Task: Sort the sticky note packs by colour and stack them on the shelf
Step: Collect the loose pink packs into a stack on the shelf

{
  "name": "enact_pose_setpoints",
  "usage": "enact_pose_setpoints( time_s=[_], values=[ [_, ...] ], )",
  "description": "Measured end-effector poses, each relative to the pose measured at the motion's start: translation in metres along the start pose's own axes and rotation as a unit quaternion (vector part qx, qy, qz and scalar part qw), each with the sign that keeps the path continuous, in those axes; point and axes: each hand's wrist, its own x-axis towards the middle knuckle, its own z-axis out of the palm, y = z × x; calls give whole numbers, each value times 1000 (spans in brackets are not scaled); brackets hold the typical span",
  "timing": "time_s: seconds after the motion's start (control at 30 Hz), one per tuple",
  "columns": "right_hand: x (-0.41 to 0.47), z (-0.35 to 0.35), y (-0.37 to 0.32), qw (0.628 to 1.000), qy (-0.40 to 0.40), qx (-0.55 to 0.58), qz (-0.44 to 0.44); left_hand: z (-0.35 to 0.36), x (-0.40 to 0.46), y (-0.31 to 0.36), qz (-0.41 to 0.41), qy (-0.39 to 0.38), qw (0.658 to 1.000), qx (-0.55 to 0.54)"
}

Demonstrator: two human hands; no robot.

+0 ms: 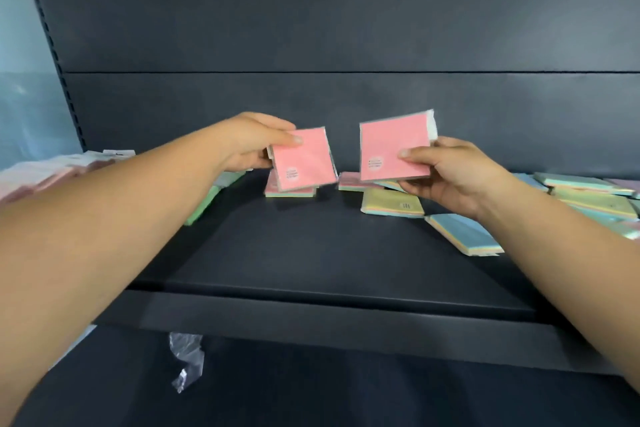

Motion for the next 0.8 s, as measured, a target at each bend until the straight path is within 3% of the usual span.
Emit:
enact_pose_setpoints(
  time_s=[0.23,0.57,0.8],
  values=[
    [7,13,3,999,9,8,32,-1,45,-32,-119,-38,983,138],
    [9,48,19,982,-69,-114,137,-17,59,-36,-97,-82,964,234],
    [20,92,36,976,-92,-103,167,-29,32,-30,-53,-3,968,246]
  ],
)
